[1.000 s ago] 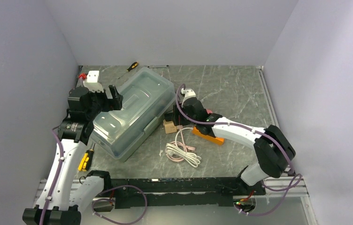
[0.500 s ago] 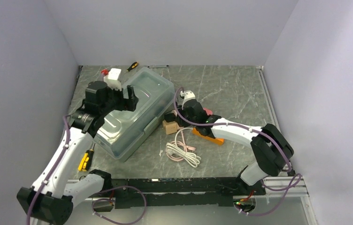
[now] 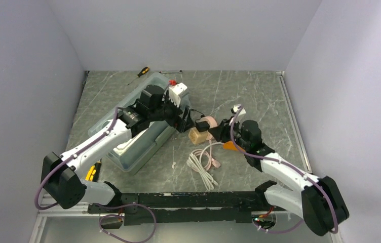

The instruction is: Pull the plug off the socket

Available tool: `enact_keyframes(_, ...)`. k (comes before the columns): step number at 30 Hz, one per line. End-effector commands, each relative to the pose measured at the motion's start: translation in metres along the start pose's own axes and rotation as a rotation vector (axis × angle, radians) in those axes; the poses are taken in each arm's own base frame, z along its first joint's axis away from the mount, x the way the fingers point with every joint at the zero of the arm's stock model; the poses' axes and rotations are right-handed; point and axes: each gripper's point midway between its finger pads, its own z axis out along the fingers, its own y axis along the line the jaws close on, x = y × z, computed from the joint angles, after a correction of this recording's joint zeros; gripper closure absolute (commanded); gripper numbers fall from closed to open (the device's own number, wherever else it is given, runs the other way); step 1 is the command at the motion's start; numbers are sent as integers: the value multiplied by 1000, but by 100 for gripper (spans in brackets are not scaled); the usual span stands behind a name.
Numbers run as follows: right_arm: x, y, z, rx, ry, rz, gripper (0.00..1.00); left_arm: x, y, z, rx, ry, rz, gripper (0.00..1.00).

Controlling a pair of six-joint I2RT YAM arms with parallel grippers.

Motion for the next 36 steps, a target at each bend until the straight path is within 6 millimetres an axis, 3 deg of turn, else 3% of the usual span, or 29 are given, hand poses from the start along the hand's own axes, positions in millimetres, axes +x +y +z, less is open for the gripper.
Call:
enact_keyframes(1, -68, 53, -21, -235, -280, -106, 100, -1, -24, 2, 138, -66, 23, 3)
enact_keyframes(5, -61, 57, -23, -274, -286, -94, 100, 14, -31, 9, 140, -31, 67, 3)
enact_keyframes(9, -58, 61, -21, -305, -279, -82, 100, 37, -20, 22, 44, 78, 90, 3)
enact_keyframes(16, -55, 61, -18, -311, -267, -75, 100, 51, -19, 37, 24, 137, 56, 5)
enact_keyframes(22, -52, 59, -15, -301, -254, -66, 100, 56, -14, 41, -19, 156, 28, 28)
enact_keyframes(24, -52, 58, -13, -298, -249, -62, 100, 55, -16, 42, -6, 148, 21, 30)
enact_keyframes(26, -51, 57, -13, -294, -247, -52, 100, 56, -18, 44, 8, 150, 19, 26)
enact_keyframes(31, -54, 54, -13, -273, -259, -22, 100, 61, -14, 44, -7, 195, 39, 7)
enact_keyframes(36, -56, 53, -14, -287, -253, 13, 100, 66, -14, 45, 4, 224, 60, 2)
